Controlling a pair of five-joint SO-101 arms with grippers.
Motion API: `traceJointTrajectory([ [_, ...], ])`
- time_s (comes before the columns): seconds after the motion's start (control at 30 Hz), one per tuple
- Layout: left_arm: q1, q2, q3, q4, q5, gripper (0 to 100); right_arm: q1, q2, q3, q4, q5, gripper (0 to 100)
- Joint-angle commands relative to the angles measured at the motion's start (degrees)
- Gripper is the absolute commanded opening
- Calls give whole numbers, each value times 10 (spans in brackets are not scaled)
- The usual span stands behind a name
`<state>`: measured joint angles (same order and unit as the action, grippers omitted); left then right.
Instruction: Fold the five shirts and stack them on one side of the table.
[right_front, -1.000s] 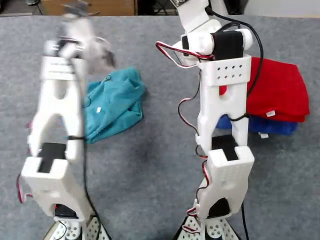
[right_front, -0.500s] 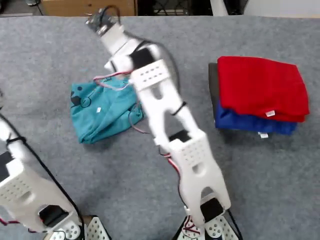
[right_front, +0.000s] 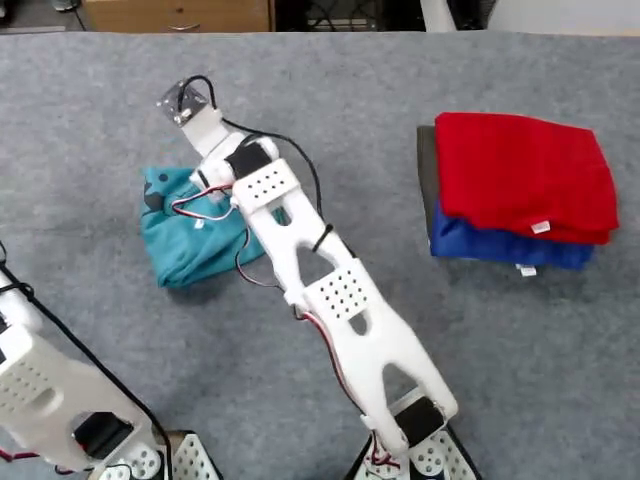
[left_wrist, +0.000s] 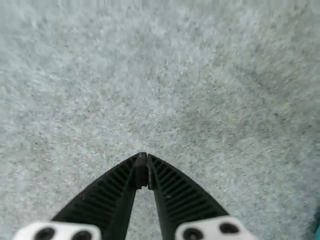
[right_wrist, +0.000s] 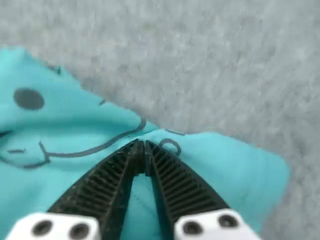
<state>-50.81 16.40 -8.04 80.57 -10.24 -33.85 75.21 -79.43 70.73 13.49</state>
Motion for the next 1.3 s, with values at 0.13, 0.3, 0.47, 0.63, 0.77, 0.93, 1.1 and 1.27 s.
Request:
traceJointTrajectory([
  [0.13, -7, -9, 1, -7, -4, 30, 49, -7, -149, 236, 2, 15],
  [0.3, -7, -7, 1, -7, -4, 30, 74, -14, -155, 306, 4, 15],
  [0.47, -15, -10, 1, -6, -4, 30, 87, -82, -113, 307, 4, 15],
  [0.63, -29, -10, -4, -7, -7, 30, 87, -227, 100, 307, 34, 15],
  [0.77, -23, -5, -3, -7, -34, 30, 84, -329, 358, 305, 38, 15],
  [0.93, 22, -7, -3, -6, -39, 30, 96, -443, 567, 304, 38, 15],
  [1.1, 101, -11, -25, -2, -39, 30, 91, -525, 509, 263, 34, 15],
  [1.27, 117, -11, -27, 0, -33, 30, 60, -492, 426, 121, 33, 15],
])
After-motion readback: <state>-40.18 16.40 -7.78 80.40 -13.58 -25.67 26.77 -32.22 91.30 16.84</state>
